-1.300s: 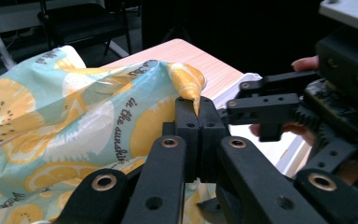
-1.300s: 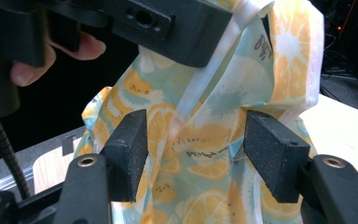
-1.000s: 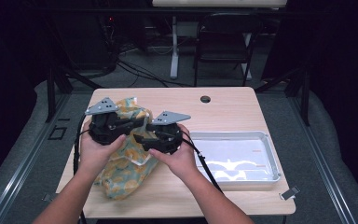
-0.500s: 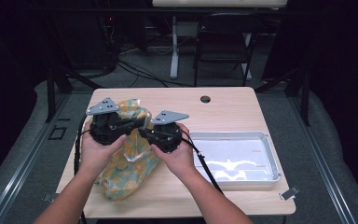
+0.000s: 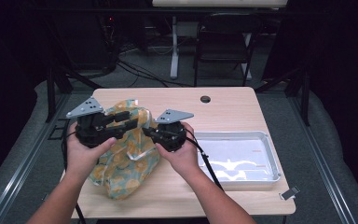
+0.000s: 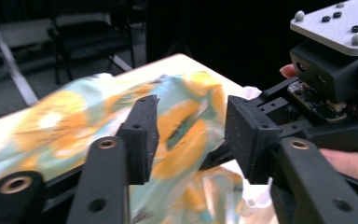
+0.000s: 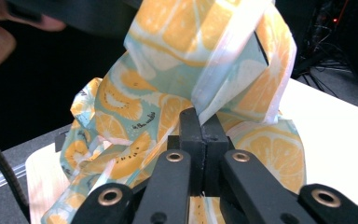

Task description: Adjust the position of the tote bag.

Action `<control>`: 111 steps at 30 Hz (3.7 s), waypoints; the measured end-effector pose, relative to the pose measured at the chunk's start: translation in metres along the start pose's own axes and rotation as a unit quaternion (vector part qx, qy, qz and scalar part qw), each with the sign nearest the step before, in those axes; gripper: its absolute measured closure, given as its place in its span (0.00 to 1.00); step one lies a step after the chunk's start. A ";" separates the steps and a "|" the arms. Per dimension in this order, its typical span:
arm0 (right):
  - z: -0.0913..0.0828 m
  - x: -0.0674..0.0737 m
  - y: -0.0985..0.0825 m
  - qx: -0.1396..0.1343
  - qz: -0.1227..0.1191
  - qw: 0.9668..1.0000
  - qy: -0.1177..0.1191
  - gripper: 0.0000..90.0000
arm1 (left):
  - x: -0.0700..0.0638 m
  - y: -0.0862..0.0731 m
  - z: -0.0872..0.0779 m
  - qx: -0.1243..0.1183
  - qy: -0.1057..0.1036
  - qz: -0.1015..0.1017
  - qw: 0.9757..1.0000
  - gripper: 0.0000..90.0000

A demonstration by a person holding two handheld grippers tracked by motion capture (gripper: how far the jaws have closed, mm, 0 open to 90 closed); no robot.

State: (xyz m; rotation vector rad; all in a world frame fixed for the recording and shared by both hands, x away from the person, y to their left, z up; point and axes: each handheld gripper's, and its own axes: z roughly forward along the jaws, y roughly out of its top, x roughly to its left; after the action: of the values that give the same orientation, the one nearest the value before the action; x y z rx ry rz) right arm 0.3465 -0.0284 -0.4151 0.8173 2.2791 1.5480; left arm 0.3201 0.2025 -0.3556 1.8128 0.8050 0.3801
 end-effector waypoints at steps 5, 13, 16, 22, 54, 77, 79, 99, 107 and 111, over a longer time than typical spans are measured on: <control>-0.004 -0.004 -0.001 0.000 0.002 1.000 -0.006 1.00 | 0.010 -0.006 -0.024 -0.023 0.023 -0.004 0.999 0.56; -0.011 -0.011 -0.004 -0.001 0.008 1.000 -0.015 1.00 | 0.035 -0.036 -0.046 -0.021 0.062 -0.029 0.997 0.51; -0.013 -0.013 -0.004 -0.004 0.009 1.000 -0.018 1.00 | 0.043 -0.050 -0.050 -0.015 0.081 -0.038 0.996 0.51; -0.016 -0.018 -0.006 -0.005 0.016 1.000 -0.023 1.00 | 0.051 -0.074 -0.055 -0.014 0.083 -0.060 0.995 0.51; -0.022 -0.024 -0.035 0.011 0.033 0.999 -0.027 1.00 | 0.057 -0.132 -0.038 0.078 0.141 -0.072 0.984 1.00; 0.013 -0.018 -0.105 0.123 0.040 0.991 -0.030 1.00 | 0.075 -0.181 -0.024 0.131 0.132 -0.124 0.975 1.00; 0.011 -0.017 -0.107 0.114 0.044 0.992 -0.026 0.94 | 0.074 -0.181 -0.025 0.135 0.129 -0.123 0.975 1.00; -0.061 0.003 -0.080 0.044 0.022 0.999 0.005 0.68 | 0.070 -0.183 -0.031 0.120 0.131 -0.115 0.977 1.00; -0.043 0.006 -0.057 0.031 0.002 0.999 0.009 0.57 | 0.068 -0.182 -0.031 0.121 0.130 -0.111 0.978 1.00; -0.028 0.004 -0.044 0.025 -0.011 1.000 0.007 0.53 | 0.069 -0.184 -0.029 0.124 0.128 -0.110 0.978 1.00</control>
State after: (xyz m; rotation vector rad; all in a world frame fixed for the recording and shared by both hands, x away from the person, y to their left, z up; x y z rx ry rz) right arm 0.3157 -0.0587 -0.4437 0.7927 2.3378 1.4988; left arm 0.2888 0.3078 -0.5210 1.9015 1.2679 0.3864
